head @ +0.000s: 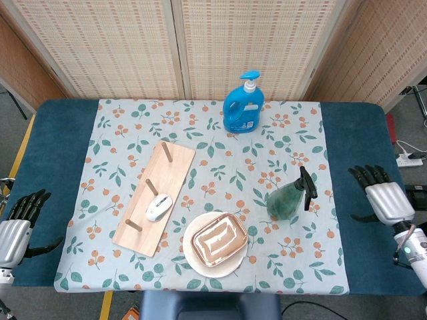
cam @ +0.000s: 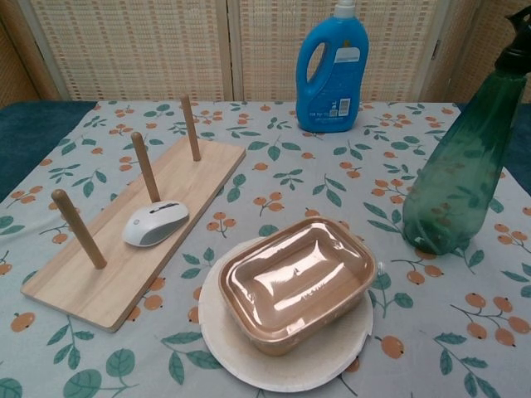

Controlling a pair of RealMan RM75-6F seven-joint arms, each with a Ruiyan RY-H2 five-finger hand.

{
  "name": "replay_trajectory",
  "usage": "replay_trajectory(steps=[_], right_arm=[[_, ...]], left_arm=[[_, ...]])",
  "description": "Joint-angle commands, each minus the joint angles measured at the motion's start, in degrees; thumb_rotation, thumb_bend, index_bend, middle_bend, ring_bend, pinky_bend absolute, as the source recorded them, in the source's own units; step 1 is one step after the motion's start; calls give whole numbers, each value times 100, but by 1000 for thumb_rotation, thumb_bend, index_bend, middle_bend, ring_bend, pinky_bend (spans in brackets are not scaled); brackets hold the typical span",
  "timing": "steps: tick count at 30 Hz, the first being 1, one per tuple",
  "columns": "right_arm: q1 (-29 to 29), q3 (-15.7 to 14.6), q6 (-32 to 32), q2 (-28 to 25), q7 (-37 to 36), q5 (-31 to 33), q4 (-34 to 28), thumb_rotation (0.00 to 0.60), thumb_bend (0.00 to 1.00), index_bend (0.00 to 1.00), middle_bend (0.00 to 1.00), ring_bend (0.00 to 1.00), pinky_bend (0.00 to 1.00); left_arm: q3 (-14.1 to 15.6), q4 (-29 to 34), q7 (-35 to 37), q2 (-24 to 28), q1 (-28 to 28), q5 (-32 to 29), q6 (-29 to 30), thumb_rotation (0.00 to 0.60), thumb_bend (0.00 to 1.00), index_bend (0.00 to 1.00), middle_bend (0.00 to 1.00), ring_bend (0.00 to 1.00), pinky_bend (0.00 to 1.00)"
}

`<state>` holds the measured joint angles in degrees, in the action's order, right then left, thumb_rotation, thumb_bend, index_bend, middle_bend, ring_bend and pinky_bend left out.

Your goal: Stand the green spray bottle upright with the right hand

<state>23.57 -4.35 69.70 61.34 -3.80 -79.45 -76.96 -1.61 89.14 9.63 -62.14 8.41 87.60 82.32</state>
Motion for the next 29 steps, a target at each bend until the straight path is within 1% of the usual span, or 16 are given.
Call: replay_trajectory(steps=[1, 3, 6, 10, 15, 20, 29], right_arm=[[-411, 544, 1181, 1239, -485, -82, 2002, 600, 1, 0, 34, 0, 0], [-414, 609, 1318, 1656, -1168, -222, 2769, 600, 1, 0, 34, 0, 0], [-404, 610, 1356, 2057, -1716, -378, 3554, 600, 1, 0, 34, 0, 0], [-414, 602, 1443, 2310, -2008, -527, 4029, 600, 1, 0, 34, 0, 0], [-462, 631, 1455, 2371, -2163, -582, 4139, 600, 1, 0, 34, 0, 0], [-550, 659, 1442, 2388, -2083, -588, 4099, 600, 1, 0, 34, 0, 0], [-524, 689, 1168, 2347, -1920, -619, 3934, 600, 2, 0, 34, 0, 0]], left_arm=[[0, 0, 0, 0, 0, 0, 0, 600, 172, 0, 0, 0, 37], [0, 0, 0, 0, 0, 0, 0, 600, 172, 0, 0, 0, 37], [0, 0, 0, 0, 0, 0, 0, 600, 173, 0, 0, 0, 37], [0, 0, 0, 0, 0, 0, 0, 600, 173, 0, 0, 0, 37], [0, 0, 0, 0, 0, 0, 0, 600, 173, 0, 0, 0, 38], [0, 0, 0, 0, 0, 0, 0, 600, 173, 0, 0, 0, 38], [0, 0, 0, 0, 0, 0, 0, 600, 173, 0, 0, 0, 37]])
